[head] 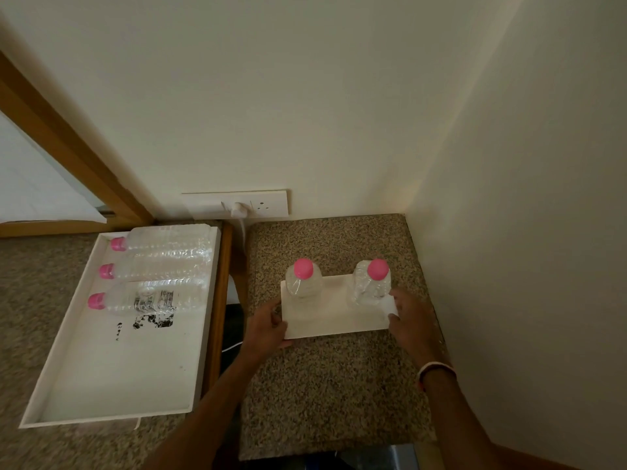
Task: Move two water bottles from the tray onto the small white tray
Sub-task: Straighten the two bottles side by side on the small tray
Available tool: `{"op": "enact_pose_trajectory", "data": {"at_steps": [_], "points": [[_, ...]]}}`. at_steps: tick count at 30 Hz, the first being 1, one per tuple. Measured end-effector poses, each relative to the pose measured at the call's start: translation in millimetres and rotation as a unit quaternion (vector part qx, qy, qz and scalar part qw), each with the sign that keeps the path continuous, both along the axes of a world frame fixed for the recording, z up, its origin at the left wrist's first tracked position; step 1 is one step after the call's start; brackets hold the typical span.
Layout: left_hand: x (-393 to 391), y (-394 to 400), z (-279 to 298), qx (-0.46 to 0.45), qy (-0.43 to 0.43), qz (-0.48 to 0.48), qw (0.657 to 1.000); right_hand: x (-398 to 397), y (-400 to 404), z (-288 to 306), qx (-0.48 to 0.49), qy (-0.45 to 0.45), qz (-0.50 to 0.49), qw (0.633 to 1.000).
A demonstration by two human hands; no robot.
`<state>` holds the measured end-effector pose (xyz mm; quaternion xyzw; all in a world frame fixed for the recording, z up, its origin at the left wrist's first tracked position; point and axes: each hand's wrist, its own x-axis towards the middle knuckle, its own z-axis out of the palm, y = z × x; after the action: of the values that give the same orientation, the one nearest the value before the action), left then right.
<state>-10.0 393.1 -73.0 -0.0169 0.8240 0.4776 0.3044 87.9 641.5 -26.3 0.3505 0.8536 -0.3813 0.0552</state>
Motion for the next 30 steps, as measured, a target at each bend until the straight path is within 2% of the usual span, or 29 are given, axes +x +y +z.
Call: {"op": "enact_pose_trajectory", "data": {"at_steps": [10,14,19,22,26,30], "points": [[-6.5,-0.8,1.2,-0.014,0.008,-0.017,1.0,0.6,3.8,-3.8,-0.016,-0.007,-0.013,1.0],[-8.3,-2.6,5.2,-0.044,0.072,-0.063,0.995,-3.8,-3.2,-3.2,-0.03,-0.008,0.022,0.999],[-6.8,5.3,5.5,-0.013,0.11,-0.07,0.991,-16.3,-24.3,-5.2,-0.028,0.02,-0.012,0.999],[-1.9,18.4,5.3,-0.038,0.094,-0.042,0.994,-25.1,-34.7,-8.0,0.004,0.03,-0.066,0.997],[6.2,32.5,2.7,-0.014,0.081,0.028,0.996,-30.1,-40.8,-14.0,0.038,0.062,-0.104,0.992],[7.8,34.8,0.9,-0.016,0.078,0.049,0.996,-28.1,-37.6,-18.2,0.036,0.082,-0.115,0.989]]}}
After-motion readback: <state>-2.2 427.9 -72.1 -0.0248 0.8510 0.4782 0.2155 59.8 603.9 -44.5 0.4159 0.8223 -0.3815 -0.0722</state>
